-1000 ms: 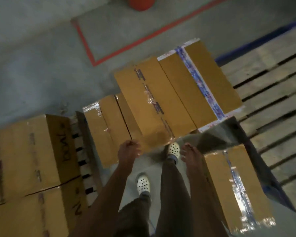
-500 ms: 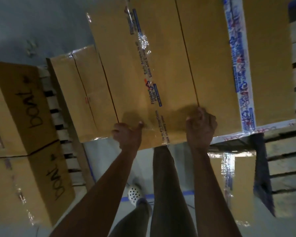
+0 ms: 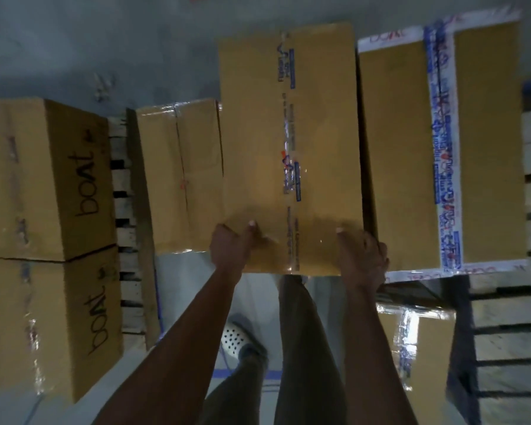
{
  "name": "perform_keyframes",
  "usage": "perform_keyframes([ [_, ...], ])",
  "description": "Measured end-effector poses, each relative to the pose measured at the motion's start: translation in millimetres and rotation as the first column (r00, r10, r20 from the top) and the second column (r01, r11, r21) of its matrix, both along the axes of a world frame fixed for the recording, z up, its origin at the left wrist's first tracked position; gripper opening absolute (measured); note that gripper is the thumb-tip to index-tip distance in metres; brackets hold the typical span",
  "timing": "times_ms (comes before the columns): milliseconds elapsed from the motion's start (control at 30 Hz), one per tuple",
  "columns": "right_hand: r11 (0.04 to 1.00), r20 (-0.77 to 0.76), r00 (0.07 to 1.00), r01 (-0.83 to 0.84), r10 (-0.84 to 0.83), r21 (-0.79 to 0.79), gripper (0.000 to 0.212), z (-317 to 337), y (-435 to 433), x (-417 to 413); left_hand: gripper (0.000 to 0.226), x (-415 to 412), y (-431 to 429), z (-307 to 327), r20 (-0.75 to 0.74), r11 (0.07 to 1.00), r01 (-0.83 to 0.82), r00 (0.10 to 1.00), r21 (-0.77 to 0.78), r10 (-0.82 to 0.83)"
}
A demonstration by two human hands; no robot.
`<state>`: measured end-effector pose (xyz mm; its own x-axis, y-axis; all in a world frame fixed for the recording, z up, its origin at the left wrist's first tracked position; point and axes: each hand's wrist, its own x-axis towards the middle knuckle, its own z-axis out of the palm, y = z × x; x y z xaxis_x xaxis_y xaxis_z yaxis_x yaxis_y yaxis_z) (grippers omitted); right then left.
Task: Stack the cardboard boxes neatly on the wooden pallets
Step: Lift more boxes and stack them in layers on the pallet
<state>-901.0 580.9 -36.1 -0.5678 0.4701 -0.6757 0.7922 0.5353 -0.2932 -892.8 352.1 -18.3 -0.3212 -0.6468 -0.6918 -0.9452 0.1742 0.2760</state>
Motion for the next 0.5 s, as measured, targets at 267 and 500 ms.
perform_keyframes([
  [267,0.942,-0.344,0.903,0.154,-0.256,-0.297,0.019,152,-78,16,0.068,-14,-105,146,-0.206,0.97,0.084,0.97,-0.23,-0.132],
  [500,0.929,-0.57,0.78,0.042,-0.26,-0.366,0.042,271,-146,112,0.021,97,-176,280,-0.51,0.967,-0.186,0.857,-0.174,0.073],
])
